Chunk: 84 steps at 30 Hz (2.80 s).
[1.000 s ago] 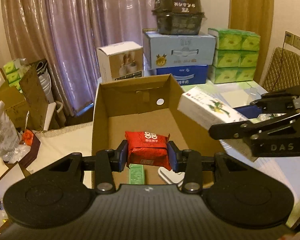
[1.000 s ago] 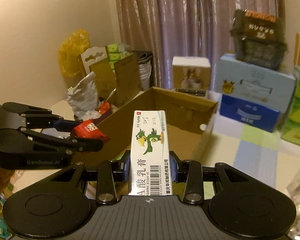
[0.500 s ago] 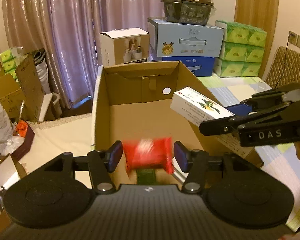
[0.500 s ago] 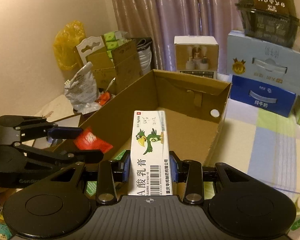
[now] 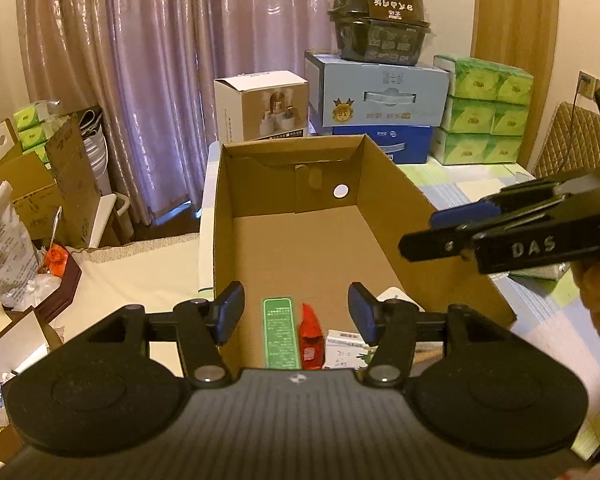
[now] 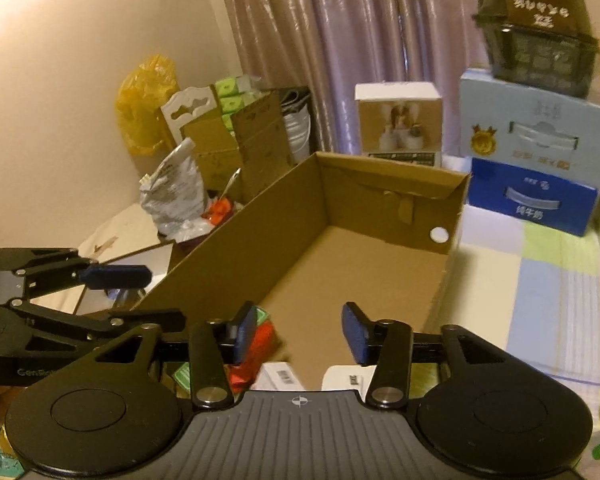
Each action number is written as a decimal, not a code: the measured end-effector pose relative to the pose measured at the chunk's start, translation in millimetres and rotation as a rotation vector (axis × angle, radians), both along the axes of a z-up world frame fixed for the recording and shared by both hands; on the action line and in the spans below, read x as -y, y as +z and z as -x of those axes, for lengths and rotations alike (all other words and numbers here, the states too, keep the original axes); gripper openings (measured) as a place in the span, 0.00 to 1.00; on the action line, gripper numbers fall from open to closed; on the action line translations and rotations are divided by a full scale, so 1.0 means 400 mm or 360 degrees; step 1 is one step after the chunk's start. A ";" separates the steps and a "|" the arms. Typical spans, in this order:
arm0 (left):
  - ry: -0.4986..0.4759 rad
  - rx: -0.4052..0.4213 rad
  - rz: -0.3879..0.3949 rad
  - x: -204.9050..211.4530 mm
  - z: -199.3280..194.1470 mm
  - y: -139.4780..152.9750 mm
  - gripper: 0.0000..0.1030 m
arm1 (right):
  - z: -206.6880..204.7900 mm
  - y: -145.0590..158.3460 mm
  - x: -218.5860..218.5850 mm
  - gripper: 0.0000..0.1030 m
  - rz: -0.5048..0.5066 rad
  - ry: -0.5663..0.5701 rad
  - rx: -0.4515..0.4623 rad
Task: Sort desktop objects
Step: 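Drop the red packet into the cardboard box with the left tool while the right tool drops the parrot box, then move both open tools back over the remaining items on the table, then grasp the silver foil bag with the left tool while the right tool approaches the white tablet box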
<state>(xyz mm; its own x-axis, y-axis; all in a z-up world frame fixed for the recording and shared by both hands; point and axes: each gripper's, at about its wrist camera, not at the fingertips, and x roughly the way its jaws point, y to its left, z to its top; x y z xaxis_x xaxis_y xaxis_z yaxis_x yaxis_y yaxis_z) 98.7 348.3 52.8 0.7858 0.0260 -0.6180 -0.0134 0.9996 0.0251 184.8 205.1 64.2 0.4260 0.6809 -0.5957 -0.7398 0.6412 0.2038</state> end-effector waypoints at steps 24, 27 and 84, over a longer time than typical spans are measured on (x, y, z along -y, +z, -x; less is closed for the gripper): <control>-0.0040 -0.0017 -0.0056 0.211 0.161 0.065 0.86 | 0.140 0.099 0.381 0.89 0.0078 -0.0100 0.0174; -0.0059 -0.0010 -0.0044 0.248 0.169 0.072 0.93 | 0.153 0.105 0.447 0.94 0.0091 -0.0142 0.0195; -0.1082 -0.0277 -0.0534 0.944 -0.188 -0.123 0.99 | 0.041 -0.112 1.058 0.98 0.0785 -0.0257 0.0218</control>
<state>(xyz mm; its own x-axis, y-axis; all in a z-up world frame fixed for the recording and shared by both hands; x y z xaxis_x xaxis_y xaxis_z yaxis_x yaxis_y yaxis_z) 174.0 -29.3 3.6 0.5886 -0.2193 -0.7781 0.6316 0.7255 0.2734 168.3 -218.2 19.5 0.5984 0.2532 -0.7601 -0.6223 0.7444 -0.2420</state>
